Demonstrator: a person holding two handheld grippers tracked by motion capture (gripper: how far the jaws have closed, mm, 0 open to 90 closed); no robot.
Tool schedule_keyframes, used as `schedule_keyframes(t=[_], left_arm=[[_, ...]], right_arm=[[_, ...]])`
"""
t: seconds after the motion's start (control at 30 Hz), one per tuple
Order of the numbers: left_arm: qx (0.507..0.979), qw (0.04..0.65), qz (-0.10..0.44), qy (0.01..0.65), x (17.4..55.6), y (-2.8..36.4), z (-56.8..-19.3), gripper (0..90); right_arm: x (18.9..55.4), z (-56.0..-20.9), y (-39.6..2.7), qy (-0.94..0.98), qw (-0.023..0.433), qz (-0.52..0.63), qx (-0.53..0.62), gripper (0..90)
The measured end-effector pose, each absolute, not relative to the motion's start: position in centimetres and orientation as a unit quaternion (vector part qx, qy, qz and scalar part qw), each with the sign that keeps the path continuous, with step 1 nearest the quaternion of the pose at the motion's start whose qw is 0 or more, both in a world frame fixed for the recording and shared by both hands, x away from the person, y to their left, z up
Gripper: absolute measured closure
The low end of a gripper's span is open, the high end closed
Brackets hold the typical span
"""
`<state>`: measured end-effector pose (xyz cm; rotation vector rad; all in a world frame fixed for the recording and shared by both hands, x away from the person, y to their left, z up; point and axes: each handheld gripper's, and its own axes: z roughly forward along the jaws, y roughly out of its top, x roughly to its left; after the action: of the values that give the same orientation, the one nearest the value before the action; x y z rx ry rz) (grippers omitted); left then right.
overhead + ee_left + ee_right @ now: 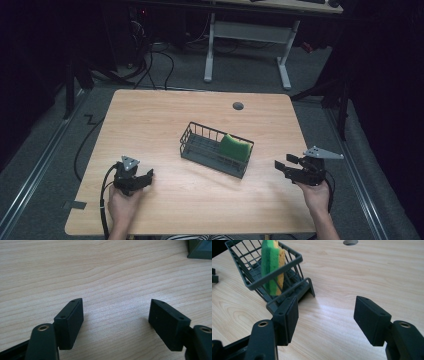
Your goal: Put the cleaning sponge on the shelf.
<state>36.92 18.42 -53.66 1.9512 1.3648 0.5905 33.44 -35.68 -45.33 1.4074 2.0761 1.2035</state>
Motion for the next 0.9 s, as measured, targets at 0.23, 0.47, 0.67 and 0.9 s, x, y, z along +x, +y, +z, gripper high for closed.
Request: schedule_keyframes(t=[0.23, 0.47, 0.67, 0.9], left_arm=[[0.749, 0.337, 0.227, 0.524, 36.9, 18.4, -53.7, 28.5], [0.749, 0.337, 0.227, 0.524, 36.9, 18.4, -53.7, 28.5], [0.749, 0.337, 0.227, 0.524, 36.9, 18.4, -53.7, 28.5], [0.749, 0.337, 0.227, 0.524, 36.9, 18.4, -53.7, 28.6]], right_arm=[[32.8, -47.2, -36.2, 0.723, 0.175, 0.428, 0.513, 36.5], [32.6, -48.9, -36.5, 0.717, 0.176, 0.419, 0.528, 36.6], [32.8, -50.4, -36.4, 0.722, 0.186, 0.389, 0.541, 36.5], [33.0, -51.5, -36.5, 0.724, 0.196, 0.368, 0.549, 36.5]])
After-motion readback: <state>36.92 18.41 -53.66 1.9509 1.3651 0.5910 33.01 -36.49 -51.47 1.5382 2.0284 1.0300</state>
